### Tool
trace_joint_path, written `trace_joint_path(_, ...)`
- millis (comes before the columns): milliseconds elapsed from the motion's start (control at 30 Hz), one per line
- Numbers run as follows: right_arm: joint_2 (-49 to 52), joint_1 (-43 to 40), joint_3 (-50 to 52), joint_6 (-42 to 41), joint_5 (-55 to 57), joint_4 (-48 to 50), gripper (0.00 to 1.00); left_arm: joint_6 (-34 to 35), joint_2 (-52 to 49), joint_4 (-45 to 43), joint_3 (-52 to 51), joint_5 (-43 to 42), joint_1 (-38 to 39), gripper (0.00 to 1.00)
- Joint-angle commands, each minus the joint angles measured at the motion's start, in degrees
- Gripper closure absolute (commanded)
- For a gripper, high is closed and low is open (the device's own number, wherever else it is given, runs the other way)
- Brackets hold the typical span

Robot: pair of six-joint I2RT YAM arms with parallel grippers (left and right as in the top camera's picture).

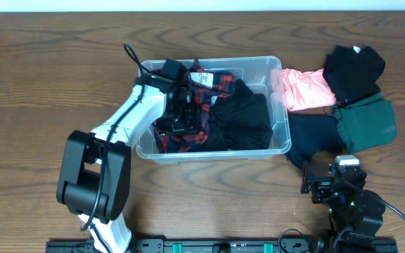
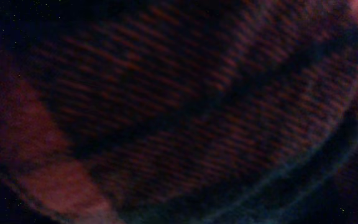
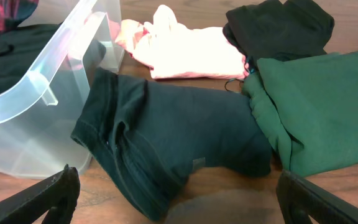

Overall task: Pack container
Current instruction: 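Press the plaid shirt down into the bin with the left gripper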

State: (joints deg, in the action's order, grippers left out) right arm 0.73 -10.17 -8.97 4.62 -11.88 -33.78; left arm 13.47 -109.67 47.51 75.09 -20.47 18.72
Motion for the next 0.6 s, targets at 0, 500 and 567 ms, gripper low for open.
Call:
trace_joint_path(0,-0.2,0.1,0.1,0.2,-0.4,-0.1,0.01,-1.4,-8.5,-2.7,-3.8,7.6,-4.4,0.34)
trace_joint_path(500,-0.2,0.1,0.1,0.2,-0.4,-0.1,0.01,-16.9,-7.4,2.0,5.0,11.1,-11.6,0.3)
trace_joint_path(567,-0.2,0.1,0.1,0.2,-0.4,-0.1,0.01,-16.9,-7.4,4.2,7.5,10.8,-11.7,0.3)
